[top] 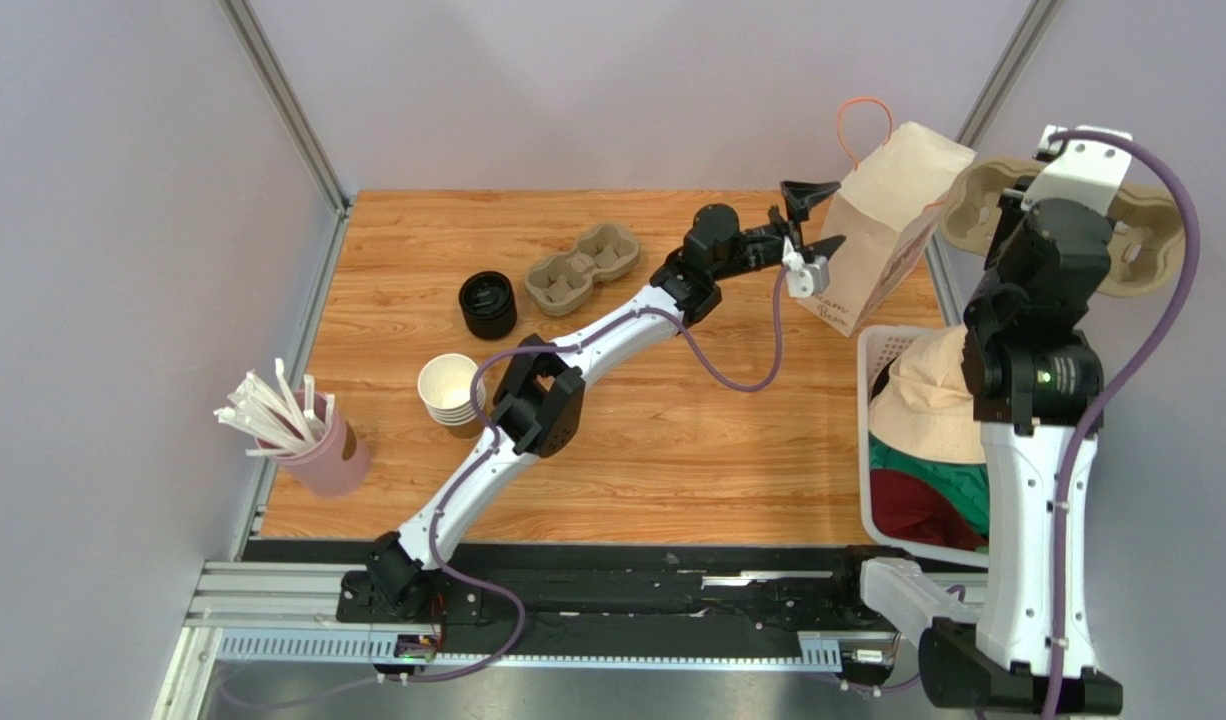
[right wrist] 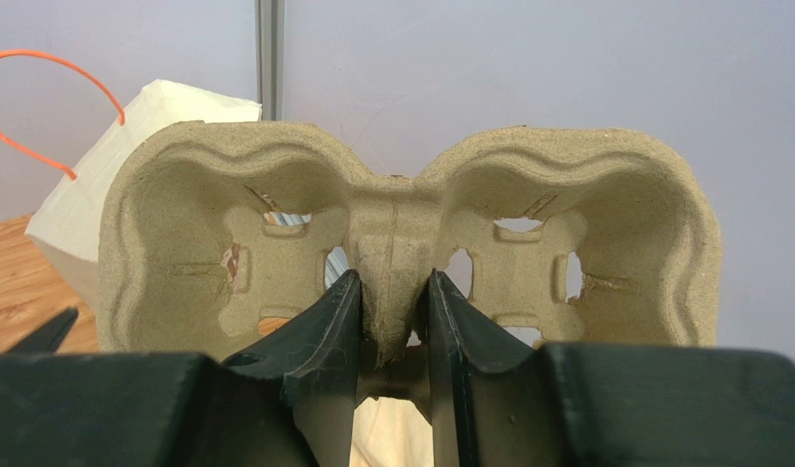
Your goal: Pack the takeout coffee
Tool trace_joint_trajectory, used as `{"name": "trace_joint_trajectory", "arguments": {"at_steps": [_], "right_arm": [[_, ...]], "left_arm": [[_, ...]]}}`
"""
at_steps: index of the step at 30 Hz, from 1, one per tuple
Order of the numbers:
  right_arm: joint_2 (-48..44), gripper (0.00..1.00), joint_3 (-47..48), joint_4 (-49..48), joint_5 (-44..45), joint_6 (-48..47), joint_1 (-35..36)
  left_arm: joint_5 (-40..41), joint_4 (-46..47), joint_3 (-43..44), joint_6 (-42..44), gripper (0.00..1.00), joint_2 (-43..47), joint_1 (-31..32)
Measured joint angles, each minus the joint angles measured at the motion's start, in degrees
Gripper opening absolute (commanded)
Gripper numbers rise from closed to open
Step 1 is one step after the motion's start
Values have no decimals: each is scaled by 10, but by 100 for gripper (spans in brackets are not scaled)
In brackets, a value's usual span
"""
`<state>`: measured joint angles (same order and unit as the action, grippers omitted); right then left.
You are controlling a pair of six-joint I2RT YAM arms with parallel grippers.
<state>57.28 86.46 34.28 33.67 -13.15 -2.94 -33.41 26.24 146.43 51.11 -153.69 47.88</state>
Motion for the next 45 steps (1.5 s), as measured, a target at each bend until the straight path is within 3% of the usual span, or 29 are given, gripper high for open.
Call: {"name": "trace_joint_trajectory", "arguments": {"at_steps": [6, 11, 16, 23, 30, 37, 45], "right_arm": [[82, 27, 23, -5, -10, 41, -10], [142, 27, 40, 4, -38, 72, -13], [219, 28, 126, 12, -72, 68, -14], [316, 28, 248, 12, -133, 8, -15], [447, 27, 379, 45, -155, -60, -17], [484, 27, 378, 99, -161, -129, -14], [483, 27, 327, 101, -155, -197, 17]], "left_arm": [[57, -23, -142, -16, 85, 58, -10], [99, -82, -146, -49, 79, 98, -30], [139, -156, -144, -81, 71, 152, -50], [176, -331, -126, -139, 54, 220, -58], [177, -494, -134, -204, 48, 274, -64], [190, -586, -203, -247, 43, 355, -103], [216, -624, -283, -271, 41, 451, -158]]}}
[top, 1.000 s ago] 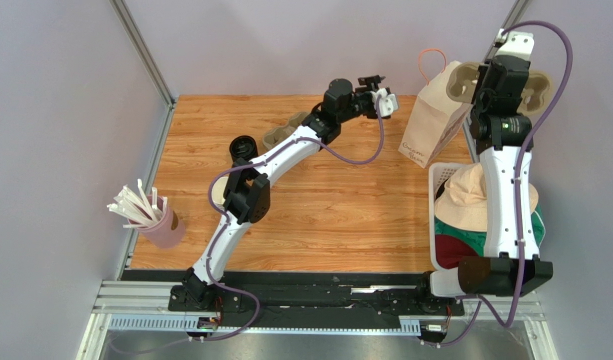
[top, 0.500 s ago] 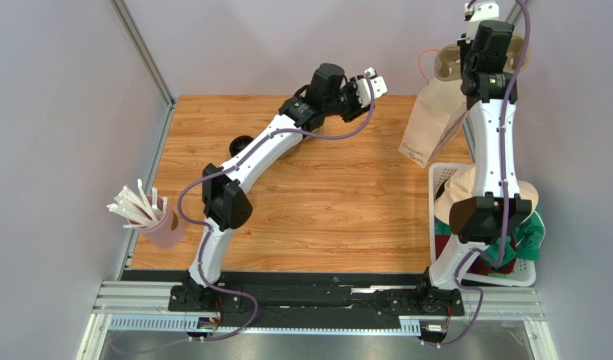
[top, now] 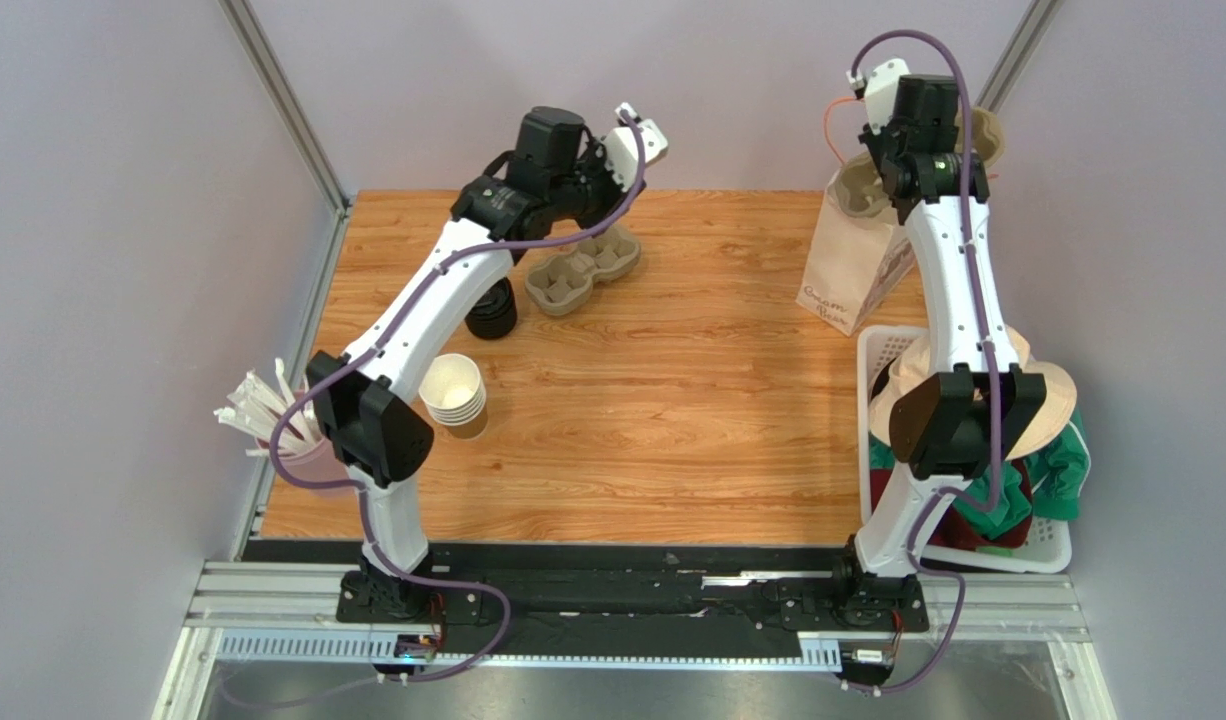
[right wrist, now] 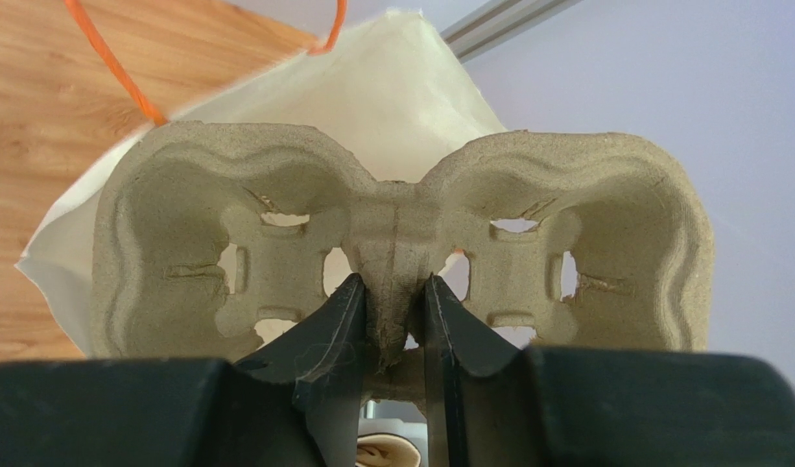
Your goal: Pack the takeout coffee
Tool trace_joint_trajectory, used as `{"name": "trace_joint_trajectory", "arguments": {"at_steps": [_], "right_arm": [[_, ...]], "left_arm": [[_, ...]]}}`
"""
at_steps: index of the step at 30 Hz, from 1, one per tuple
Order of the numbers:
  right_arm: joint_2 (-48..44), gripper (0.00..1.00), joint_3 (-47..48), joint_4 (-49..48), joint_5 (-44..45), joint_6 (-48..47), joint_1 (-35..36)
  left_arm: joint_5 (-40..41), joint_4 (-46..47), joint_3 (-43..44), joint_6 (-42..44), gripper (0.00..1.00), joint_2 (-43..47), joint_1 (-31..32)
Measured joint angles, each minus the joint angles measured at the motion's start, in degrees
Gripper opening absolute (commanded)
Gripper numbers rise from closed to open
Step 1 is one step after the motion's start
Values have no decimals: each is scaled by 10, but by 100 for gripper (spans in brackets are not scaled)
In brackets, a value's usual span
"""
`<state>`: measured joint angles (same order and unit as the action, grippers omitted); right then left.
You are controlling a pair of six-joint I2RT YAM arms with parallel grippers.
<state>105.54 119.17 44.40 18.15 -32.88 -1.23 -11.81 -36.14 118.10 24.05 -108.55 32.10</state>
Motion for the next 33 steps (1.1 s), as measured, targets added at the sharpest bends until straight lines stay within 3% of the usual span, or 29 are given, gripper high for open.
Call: {"name": "trace_joint_trajectory", "arguments": {"at_steps": [11, 24, 33], "right_arm": [[0, 25, -15, 23, -1, -21, 10], [3, 25, 12, 85, -61, -14, 10], [82, 23, 111, 115, -58, -26, 10]], "left_arm": [[21, -19, -48, -9, 41, 80, -38], [24, -22, -54, -21, 41, 94, -43], [22, -23, -54, -31, 41, 94, -43]]}}
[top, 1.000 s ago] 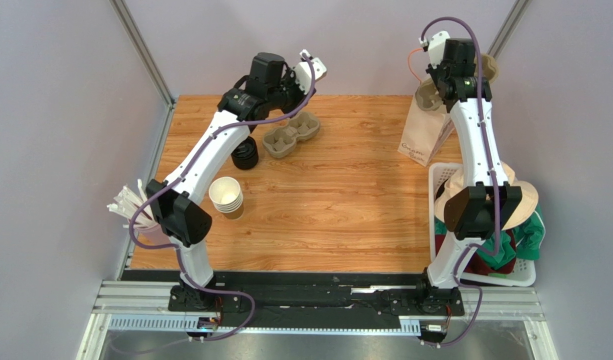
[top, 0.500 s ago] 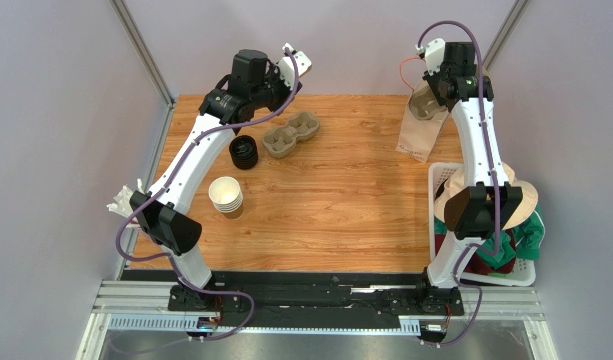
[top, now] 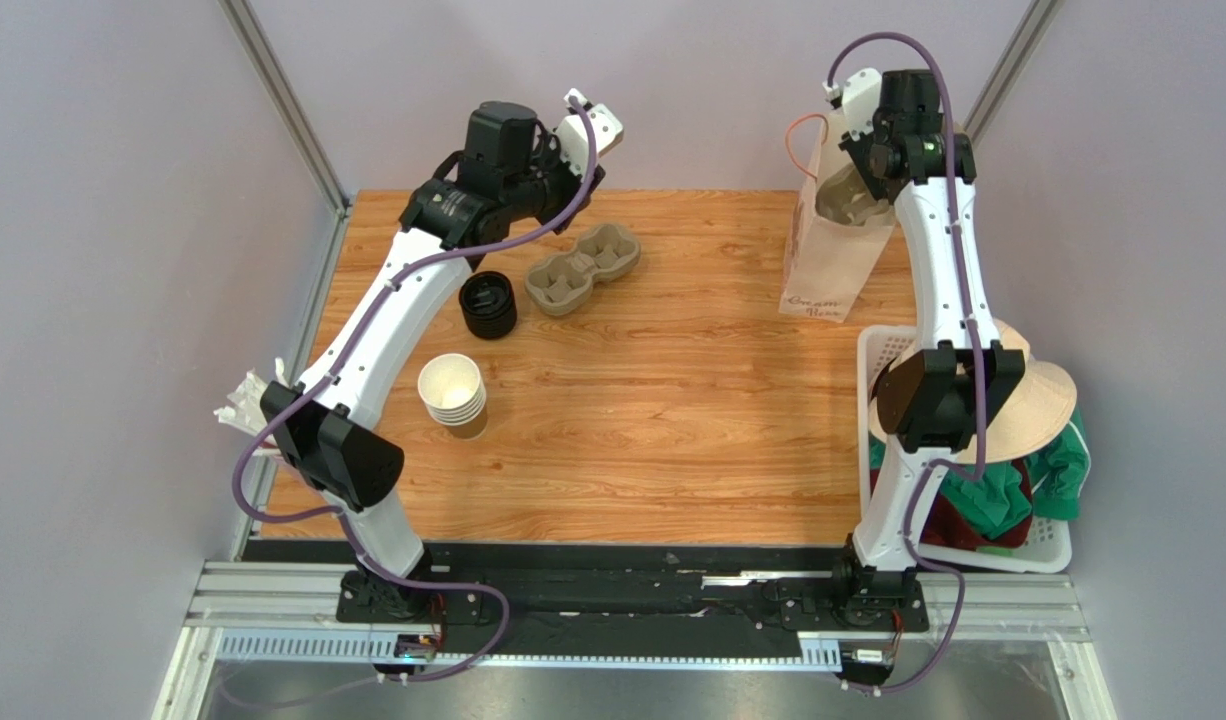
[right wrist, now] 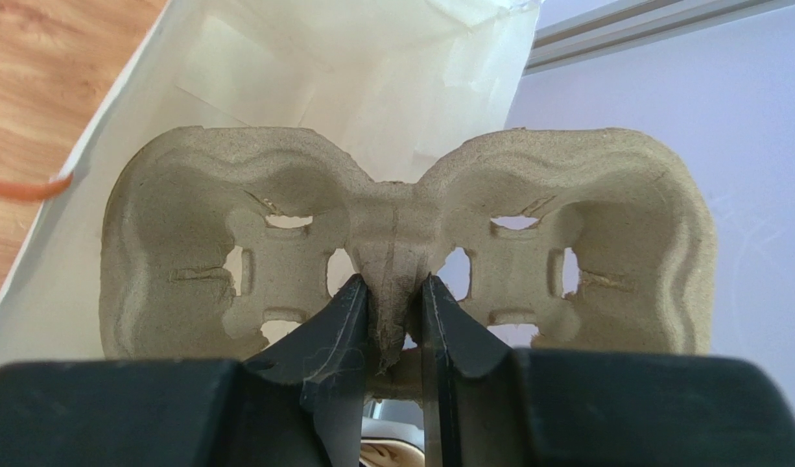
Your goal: Pack the takeout coffee
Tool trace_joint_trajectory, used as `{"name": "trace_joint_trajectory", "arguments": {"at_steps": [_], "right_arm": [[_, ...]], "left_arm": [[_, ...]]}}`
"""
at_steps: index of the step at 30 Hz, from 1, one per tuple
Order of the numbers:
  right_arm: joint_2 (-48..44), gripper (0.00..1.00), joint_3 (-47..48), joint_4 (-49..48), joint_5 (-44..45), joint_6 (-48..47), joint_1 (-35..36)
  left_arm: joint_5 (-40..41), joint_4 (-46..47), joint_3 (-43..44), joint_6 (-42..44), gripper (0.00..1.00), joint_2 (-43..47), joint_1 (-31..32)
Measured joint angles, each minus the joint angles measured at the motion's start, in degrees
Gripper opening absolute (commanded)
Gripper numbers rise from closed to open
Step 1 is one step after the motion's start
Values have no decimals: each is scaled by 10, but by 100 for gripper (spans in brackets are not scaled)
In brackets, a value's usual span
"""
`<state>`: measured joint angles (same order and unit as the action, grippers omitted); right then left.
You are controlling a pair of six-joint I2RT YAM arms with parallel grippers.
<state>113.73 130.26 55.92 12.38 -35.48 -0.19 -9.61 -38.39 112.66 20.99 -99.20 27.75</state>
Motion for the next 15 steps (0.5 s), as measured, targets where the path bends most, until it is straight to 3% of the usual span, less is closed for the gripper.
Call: {"name": "trace_joint_trajectory", "arguments": {"at_steps": [15], "right_arm": [[-32, 22, -26, 91, -80, -26, 50]], "left_arm": [[-6, -5, 0, -9, 41, 0, 0]]}}
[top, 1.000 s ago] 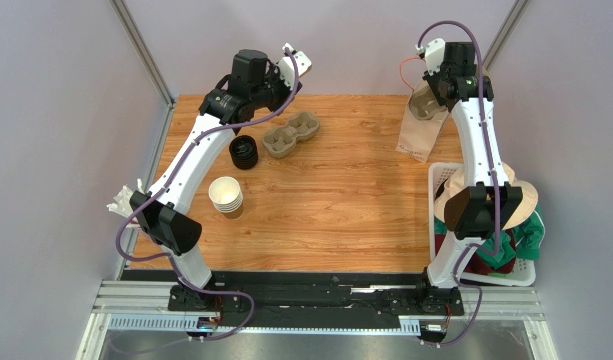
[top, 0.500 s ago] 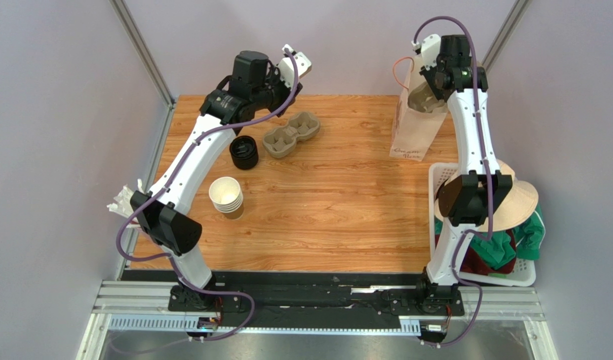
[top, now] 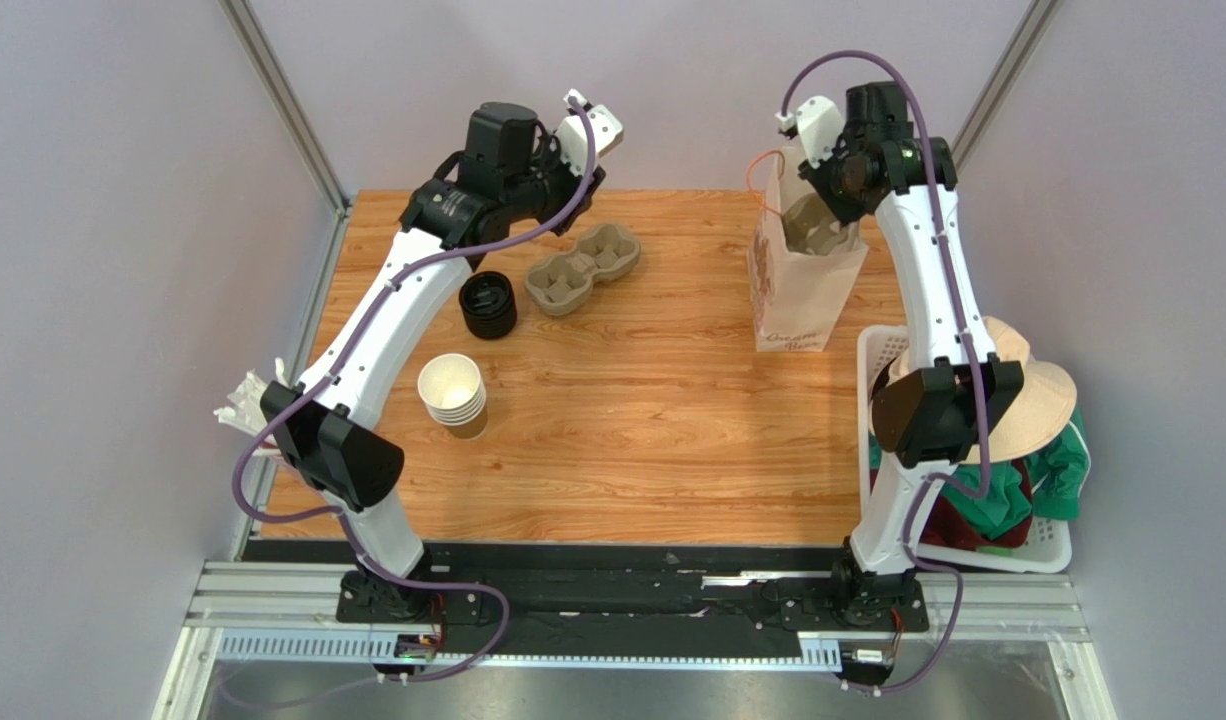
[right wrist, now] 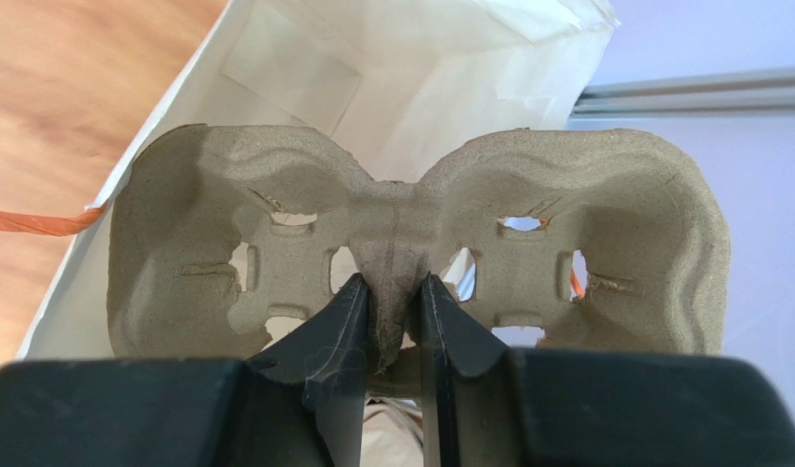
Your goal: Pack the takeout coffee
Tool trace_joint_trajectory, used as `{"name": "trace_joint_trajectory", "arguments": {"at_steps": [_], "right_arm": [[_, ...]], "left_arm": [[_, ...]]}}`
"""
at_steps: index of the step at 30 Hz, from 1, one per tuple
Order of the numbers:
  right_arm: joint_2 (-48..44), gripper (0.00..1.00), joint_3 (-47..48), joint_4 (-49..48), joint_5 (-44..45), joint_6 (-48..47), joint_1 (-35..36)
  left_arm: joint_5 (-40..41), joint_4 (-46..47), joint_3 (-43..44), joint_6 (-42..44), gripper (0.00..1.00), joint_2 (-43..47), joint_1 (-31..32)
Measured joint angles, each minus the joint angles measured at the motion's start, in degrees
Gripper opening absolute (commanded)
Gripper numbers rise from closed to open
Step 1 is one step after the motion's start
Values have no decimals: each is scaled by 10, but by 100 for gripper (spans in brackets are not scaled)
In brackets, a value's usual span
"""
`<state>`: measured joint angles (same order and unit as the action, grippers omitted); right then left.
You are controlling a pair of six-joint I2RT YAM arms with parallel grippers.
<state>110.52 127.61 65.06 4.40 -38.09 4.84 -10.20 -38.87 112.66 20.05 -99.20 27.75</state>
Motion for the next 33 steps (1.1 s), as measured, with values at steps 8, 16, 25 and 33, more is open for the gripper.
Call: {"name": "trace_joint_trajectory", "arguments": {"at_steps": [8, 16, 25, 33], "right_arm": [[-62, 23, -52, 28, -14, 46, 96], [-81, 23, -47, 21, 57, 81, 148], [-108, 24, 3, 2, 118, 80, 192], [-158, 24, 12, -44, 143, 79, 211]], "left_arm": [[-9, -1, 0, -9, 41, 0, 0], [-31, -8, 2, -20, 41, 0, 11], [-101, -29, 52, -73, 42, 0, 14], [-124, -23, 91, -136, 41, -4, 36]]}}
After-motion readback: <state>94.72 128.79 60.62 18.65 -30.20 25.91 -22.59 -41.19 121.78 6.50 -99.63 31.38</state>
